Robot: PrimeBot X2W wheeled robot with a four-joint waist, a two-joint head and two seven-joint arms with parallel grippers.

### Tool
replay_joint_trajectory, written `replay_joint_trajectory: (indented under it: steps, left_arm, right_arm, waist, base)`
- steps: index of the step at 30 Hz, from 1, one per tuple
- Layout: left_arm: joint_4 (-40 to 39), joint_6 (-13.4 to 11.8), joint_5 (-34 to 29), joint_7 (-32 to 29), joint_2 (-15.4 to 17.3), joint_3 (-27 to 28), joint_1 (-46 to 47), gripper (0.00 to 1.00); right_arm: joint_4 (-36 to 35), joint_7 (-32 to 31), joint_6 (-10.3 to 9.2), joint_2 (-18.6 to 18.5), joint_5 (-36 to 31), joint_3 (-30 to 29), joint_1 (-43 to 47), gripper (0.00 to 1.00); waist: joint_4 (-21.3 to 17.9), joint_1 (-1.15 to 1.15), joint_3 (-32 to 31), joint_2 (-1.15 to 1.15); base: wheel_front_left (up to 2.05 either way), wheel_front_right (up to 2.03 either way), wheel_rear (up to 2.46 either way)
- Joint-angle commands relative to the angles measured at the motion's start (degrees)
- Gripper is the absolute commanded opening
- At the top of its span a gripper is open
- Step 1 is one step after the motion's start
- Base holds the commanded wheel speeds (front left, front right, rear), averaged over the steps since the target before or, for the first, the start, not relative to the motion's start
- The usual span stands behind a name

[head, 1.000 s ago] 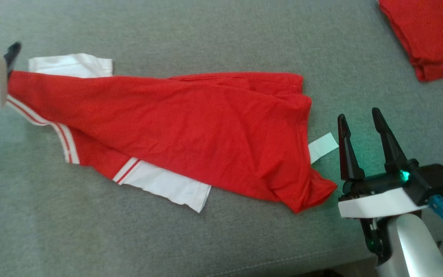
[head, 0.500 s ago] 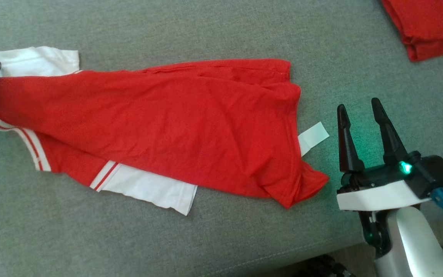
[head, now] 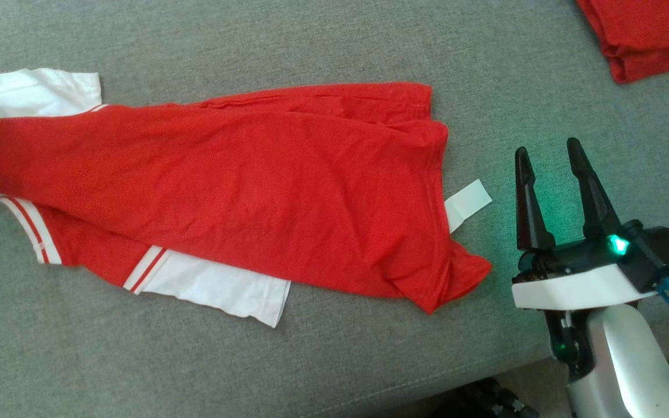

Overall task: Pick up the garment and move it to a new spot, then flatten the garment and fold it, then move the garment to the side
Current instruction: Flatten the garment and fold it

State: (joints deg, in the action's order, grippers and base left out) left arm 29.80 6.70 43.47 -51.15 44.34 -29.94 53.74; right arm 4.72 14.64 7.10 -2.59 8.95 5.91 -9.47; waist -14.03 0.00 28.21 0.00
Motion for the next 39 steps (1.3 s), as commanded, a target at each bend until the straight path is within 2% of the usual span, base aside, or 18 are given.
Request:
replay_joint_trajectory:
  steps: [1,7,15,20,23,28,31,36,39]
  left_arm:
    - [-0.3,-0.5,1.4,-1.4,2.7,2.8,1.6,0.00]
    - [-1.2,-0.2,2.5,0.0,2.5,3.3,1.7,0.00]
    - [-3.6,0.4,-0.1,10.1,1.5,2.5,3.9,0.00]
    - [-5.5,0.7,-1.7,14.6,0.7,0.3,5.9,0.00]
    - [-7.0,0.8,-2.1,17.6,0.2,-2.1,7.3,0.00]
    - [-8.7,0.8,-1.3,20.8,0.3,-6.4,9.3,0.00]
    - [-8.9,0.8,-0.7,22.2,0.6,-8.3,10.4,0.00]
    - [-8.4,0.8,0.4,24.1,1.0,-11.1,12.2,0.00]
    - [-8.0,0.8,1.6,24.6,1.1,-12.7,12.7,0.00]
  right_arm:
    - [-1.9,0.4,0.39,-0.3,0.1,0.8,-0.4,1.00]
    - [-1.6,0.4,0.39,-0.3,0.0,0.5,-0.7,1.00]
    - [-0.3,0.4,0.39,-0.3,0.0,0.4,-1.6,1.00]
    - [5.0,0.4,0.39,-0.3,1.0,2.1,-4.1,1.00]
    - [11.3,0.4,0.39,-1.5,2.1,4.7,-7.5,1.00]
    - [23.7,0.3,0.39,-5.1,10.6,12.6,-14.5,1.00]
    - [29.7,-2.3,0.39,-7.4,16.9,17.4,-19.2,1.00]
    - [33.5,-6.8,0.39,-10.6,25.5,24.8,-25.0,0.99]
    - [33.1,-10.1,0.39,-11.9,31.4,29.2,-26.7,0.91]
  waist:
    - [0.0,0.00,0.0,0.00]
    - [0.2,0.00,-0.5,0.00]
    - [1.7,0.00,-4.3,0.00]
    - [3.2,0.00,-6.4,0.00]
    - [4.3,0.00,-7.5,0.00]
    - [5.7,0.00,-8.5,0.00]
    - [6.3,0.00,-8.6,0.00]
    - [7.0,0.00,-8.4,0.00]
    - [7.4,0.00,-8.3,0.00]
  base:
    - [0.00,0.00,0.00]
    - [0.00,0.00,0.00]
    - [0.00,0.00,0.00]
    - [0.00,0.00,0.00]
    - [0.00,0.00,0.00]
    - [0.00,0.00,0.00]
    - [0.00,0.00,0.00]
    - [0.00,0.00,0.00]
    - [0.00,0.00,0.00]
